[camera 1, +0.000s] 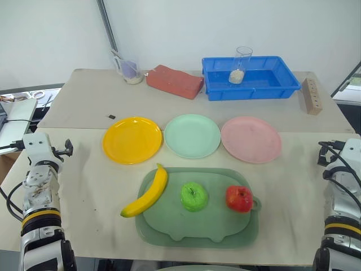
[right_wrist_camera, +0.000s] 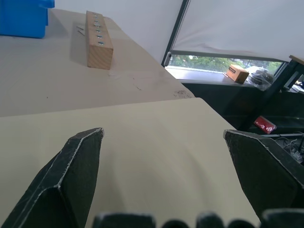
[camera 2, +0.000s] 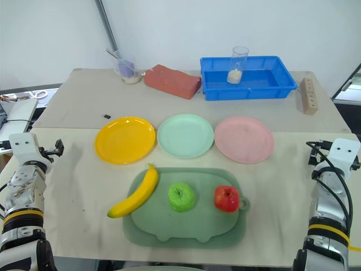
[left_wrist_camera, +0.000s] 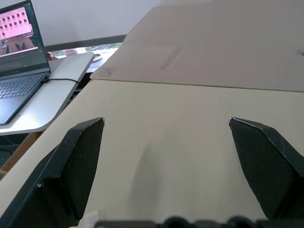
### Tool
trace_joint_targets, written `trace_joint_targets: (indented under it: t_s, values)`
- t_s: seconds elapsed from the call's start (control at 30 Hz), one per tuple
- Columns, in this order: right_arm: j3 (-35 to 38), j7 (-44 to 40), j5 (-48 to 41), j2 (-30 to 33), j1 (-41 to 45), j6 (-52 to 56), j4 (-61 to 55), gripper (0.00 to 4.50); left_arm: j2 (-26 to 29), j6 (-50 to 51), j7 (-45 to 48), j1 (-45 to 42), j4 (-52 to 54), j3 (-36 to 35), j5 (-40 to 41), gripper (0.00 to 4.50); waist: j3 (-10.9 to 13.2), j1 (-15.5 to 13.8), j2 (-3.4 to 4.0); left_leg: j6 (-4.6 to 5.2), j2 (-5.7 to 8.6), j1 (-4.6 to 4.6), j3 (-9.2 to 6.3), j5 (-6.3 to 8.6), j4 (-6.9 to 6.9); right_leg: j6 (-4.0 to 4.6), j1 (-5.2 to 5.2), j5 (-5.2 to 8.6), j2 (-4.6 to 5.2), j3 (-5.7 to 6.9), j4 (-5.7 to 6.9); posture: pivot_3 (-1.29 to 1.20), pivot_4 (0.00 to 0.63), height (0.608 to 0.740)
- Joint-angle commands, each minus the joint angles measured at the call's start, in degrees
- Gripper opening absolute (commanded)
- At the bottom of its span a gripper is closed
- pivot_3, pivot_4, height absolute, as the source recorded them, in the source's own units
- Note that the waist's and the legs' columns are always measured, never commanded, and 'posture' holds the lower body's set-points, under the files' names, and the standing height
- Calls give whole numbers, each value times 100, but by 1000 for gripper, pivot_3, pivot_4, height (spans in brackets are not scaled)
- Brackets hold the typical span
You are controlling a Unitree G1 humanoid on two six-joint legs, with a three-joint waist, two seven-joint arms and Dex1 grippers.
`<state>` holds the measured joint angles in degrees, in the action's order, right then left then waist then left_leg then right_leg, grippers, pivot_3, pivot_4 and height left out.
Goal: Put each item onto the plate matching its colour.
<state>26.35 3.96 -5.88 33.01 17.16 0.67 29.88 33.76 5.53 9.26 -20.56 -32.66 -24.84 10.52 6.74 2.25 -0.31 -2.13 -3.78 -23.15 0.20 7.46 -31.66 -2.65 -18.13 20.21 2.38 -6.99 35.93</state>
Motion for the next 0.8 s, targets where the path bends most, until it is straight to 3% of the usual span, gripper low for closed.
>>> trace_joint_targets:
  t_s: [0.03,0.17,0.33,0.43,0.6,0.8]
  values:
    - [195,52,-47,160,3,-129,-129,4476,130,-114,47,-40,99,-75,36,4500,0,0,0,0,0,0,0,0,0,0,0,0,0,0,0,0,150,740]
    - [130,-103,-38,232,41,-109,-261,4476,374,53,929,137,866,96,256,4500,1,11,-2,0,0,-1,0,0,0,0,-1,0,0,0,0,0,150,740]
    - [-198,-950,-158,597,624,27,-431,4476,712,884,2264,999,3107,596,788,4500,7,33,18,-1,2,-8,15,0,4,2,2,-1,8,-10,-1,0,150,740]
    - [-761,-2404,-673,664,1030,485,-1119,4476,1020,1702,2849,1487,4536,912,1267,4500,10,67,12,0,-4,-2,15,0,9,2,4,-1,4,-11,-3,0,150,740]
    - [-1397,-4249,-1915,699,1185,1554,-2711,4476,1179,3179,2907,2316,6666,1131,2255,4500,14,89,13,0,-9,-9,13,0,26,4,-3,0,-1,-11,-7,0,150,740]
    - [-2336,-5859,-3480,1127,1170,3407,-4836,4476,1702,3964,3236,2945,7508,1466,2613,4500,32,-34,-3,-1,-8,4,9,1,23,14,-15,4,9,1,-11,0,150,740]
